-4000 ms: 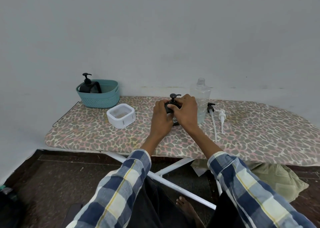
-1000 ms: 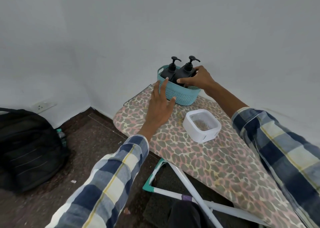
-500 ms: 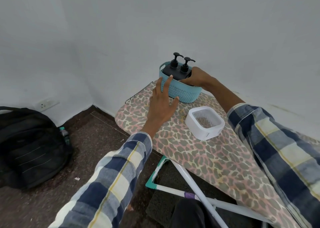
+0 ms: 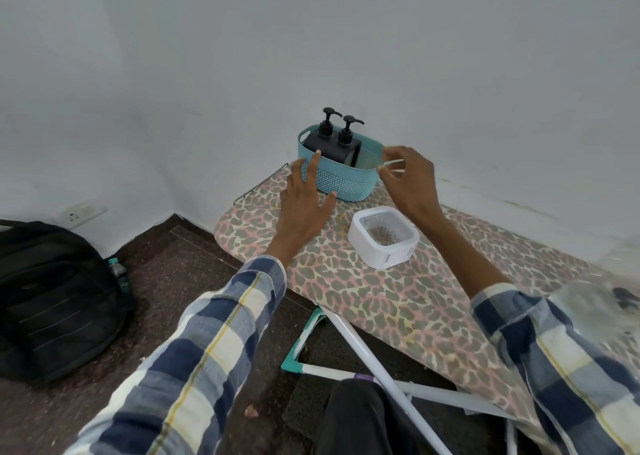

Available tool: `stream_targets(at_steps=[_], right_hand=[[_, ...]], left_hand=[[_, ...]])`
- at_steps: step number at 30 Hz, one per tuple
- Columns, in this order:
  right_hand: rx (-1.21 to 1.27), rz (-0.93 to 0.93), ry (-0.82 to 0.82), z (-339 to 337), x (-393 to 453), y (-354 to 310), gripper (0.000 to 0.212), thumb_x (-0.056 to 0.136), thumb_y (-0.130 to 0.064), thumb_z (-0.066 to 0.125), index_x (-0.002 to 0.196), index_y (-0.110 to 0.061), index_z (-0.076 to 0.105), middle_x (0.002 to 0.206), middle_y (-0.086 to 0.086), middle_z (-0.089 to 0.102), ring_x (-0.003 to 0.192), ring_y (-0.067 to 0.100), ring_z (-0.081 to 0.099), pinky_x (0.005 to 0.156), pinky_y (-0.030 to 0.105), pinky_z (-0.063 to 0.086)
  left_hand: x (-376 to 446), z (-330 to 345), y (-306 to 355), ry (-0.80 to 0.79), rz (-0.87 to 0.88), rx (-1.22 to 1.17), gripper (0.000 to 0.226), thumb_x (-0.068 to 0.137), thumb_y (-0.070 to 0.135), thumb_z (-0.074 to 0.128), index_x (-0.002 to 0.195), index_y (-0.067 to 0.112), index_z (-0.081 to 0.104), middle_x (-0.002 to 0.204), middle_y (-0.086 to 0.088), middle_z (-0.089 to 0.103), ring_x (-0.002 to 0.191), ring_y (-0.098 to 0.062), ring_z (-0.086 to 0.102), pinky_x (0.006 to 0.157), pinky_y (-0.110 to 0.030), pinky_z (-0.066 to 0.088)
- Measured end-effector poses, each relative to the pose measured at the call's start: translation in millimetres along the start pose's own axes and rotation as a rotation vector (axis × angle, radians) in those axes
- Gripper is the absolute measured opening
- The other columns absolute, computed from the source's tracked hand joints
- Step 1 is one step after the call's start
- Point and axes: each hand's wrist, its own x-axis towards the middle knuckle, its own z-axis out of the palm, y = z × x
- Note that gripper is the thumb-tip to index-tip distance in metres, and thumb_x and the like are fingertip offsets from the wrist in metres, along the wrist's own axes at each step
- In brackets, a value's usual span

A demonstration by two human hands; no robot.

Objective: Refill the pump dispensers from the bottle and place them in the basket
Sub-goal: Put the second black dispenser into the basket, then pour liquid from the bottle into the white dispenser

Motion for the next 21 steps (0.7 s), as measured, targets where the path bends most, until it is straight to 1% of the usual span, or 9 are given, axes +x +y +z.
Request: stream_targets(at_steps=[2, 5, 9, 10, 12, 14, 15, 17, 21], right_hand=[[-0.009, 0.025, 0.008, -9.1, -21.7, 9.1, 0.028, 0.095, -0.013, 0.072, 0.123, -0.011, 0.069, 0.123, 0.005, 0.071, 0.101, 0.015, 0.068, 0.090, 0.031, 0.060], [-0.081, 0.090, 0.012, -16.5, -53.7, 27.6, 0.028, 0.094, -0.017, 0.072, 0.121, -0.014, 0.069, 0.125, 0.006, 0.066, 0.105, 0.019, 0.065, 0.094, 0.041, 0.057], [-0.122, 0.318, -0.016, -20.8, -84.1, 48.2, 0.038, 0.100, -0.034, 0.066, 0.129, -0.010, 0.063, 0.129, 0.011, 0.062, 0.114, 0.028, 0.062, 0.100, 0.048, 0.052], [-0.081, 0.376, -0.053, -20.9, -90.0, 49.0, 0.039, 0.102, -0.037, 0.063, 0.130, -0.009, 0.062, 0.127, 0.012, 0.064, 0.112, 0.029, 0.063, 0.097, 0.048, 0.053], [-0.013, 0.418, -0.129, -19.9, -98.9, 48.5, 0.036, 0.105, -0.040, 0.059, 0.122, -0.009, 0.063, 0.116, 0.010, 0.068, 0.103, 0.029, 0.067, 0.080, 0.041, 0.054], [0.000, 0.392, -0.136, -28.0, -109.8, 46.4, 0.027, 0.106, -0.037, 0.060, 0.109, -0.010, 0.063, 0.105, 0.008, 0.067, 0.093, 0.025, 0.064, 0.068, 0.033, 0.042], [0.013, 0.389, -0.122, -33.7, -114.7, 45.1, 0.025, 0.105, -0.034, 0.062, 0.108, -0.009, 0.063, 0.104, 0.008, 0.067, 0.090, 0.022, 0.061, 0.065, 0.032, 0.041], [0.056, 0.405, -0.111, -47.0, -123.0, 45.4, 0.028, 0.102, -0.034, 0.067, 0.117, -0.009, 0.065, 0.110, 0.007, 0.068, 0.090, 0.019, 0.062, 0.062, 0.026, 0.043], [0.132, 0.408, -0.093, -77.6, -140.4, 51.2, 0.043, 0.098, -0.034, 0.073, 0.133, -0.013, 0.061, 0.126, 0.004, 0.068, 0.107, 0.021, 0.065, 0.087, 0.036, 0.054]], left_hand=[[-3.7, -2.0, 9.1, 0.021, 0.004, 0.036, 0.075, 0.098, 0.036, 0.061, 0.163, 0.023, 0.026, 0.158, -0.010, 0.034, 0.142, -0.033, 0.043, 0.108, -0.059, 0.045], [-13.9, -0.9, 26.3, 0.036, 0.003, 0.002, 0.046, 0.103, 0.036, 0.053, 0.145, 0.016, 0.047, 0.145, -0.008, 0.046, 0.130, -0.029, 0.049, 0.105, -0.056, 0.047], [-41.3, 1.6, 54.3, -0.099, -0.036, -0.158, 0.035, 0.109, 0.043, 0.043, 0.129, 0.018, 0.058, 0.129, -0.002, 0.061, 0.113, -0.021, 0.060, 0.098, -0.049, 0.052], [-48.5, 2.2, 59.0, -0.139, -0.042, -0.184, 0.034, 0.110, 0.044, 0.044, 0.128, 0.019, 0.059, 0.127, -0.002, 0.064, 0.110, -0.020, 0.062, 0.097, -0.048, 0.053], [-59.1, 6.5, 66.6, -0.176, -0.028, -0.216, 0.034, 0.110, 0.045, 0.047, 0.125, 0.019, 0.061, 0.121, -0.001, 0.067, 0.105, -0.020, 0.063, 0.095, -0.048, 0.053], [-69.1, 9.1, 80.2, -0.167, -0.045, -0.255, 0.028, 0.108, 0.040, 0.055, 0.122, 0.017, 0.064, 0.116, -0.002, 0.069, 0.102, -0.021, 0.064, 0.093, -0.048, 0.053], [-73.3, 10.0, 87.9, -0.153, -0.056, -0.280, 0.024, 0.105, 0.033, 0.059, 0.121, 0.016, 0.064, 0.115, -0.003, 0.068, 0.102, -0.022, 0.063, 0.093, -0.047, 0.053], [-82.2, 10.9, 102.7, -0.127, -0.042, -0.323, 0.023, 0.101, 0.020, 0.063, 0.123, 0.014, 0.065, 0.117, -0.004, 0.068, 0.106, -0.022, 0.063, 0.096, -0.045, 0.053], [-99.0, 16.8, 135.9, -0.057, 0.083, -0.369, 0.029, 0.100, 0.010, 0.062, 0.129, 0.011, 0.065, 0.124, -0.004, 0.068, 0.115, -0.022, 0.061, 0.102, -0.039, 0.050]])
